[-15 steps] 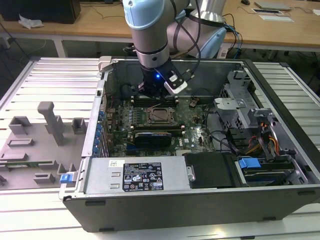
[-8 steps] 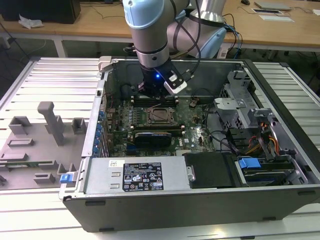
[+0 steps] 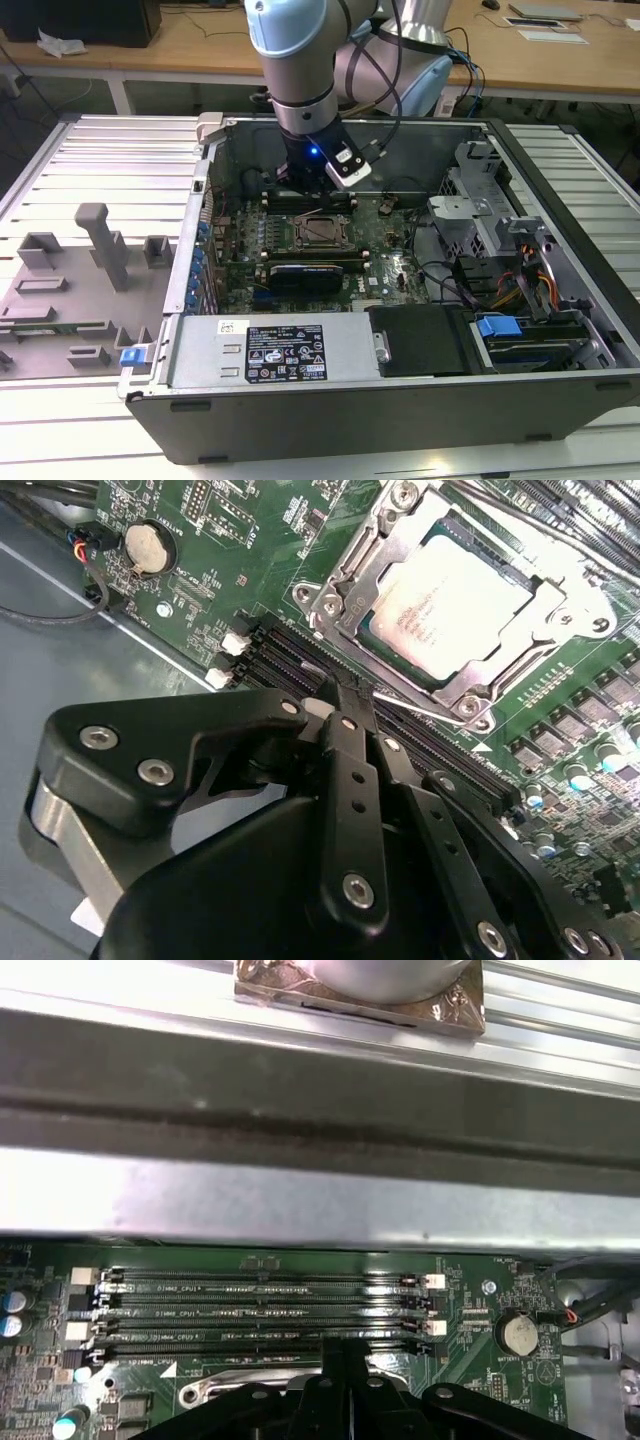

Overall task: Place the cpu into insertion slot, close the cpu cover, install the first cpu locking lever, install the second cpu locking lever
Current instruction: 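Install the first cpu locking lever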

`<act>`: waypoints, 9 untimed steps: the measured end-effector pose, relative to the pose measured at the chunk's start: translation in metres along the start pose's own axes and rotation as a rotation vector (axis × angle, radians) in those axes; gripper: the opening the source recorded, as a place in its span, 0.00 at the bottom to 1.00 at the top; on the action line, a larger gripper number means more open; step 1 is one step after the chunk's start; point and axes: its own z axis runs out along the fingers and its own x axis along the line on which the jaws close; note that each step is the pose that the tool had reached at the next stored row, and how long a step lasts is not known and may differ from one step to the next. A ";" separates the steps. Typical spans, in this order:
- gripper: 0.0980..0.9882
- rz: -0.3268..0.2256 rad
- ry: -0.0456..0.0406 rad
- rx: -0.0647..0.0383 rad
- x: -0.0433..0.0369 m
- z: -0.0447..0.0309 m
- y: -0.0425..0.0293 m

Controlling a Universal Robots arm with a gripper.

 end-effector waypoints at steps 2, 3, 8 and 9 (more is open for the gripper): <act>0.01 0.012 -0.0024 0.003 0.0001 0.0006 0.0004; 0.01 0.022 -0.0041 0.005 0.0003 0.0014 0.0004; 0.01 0.044 -0.0098 0.011 0.0009 0.0044 0.0023; 0.01 0.047 -0.0102 0.011 0.0009 0.0046 0.0029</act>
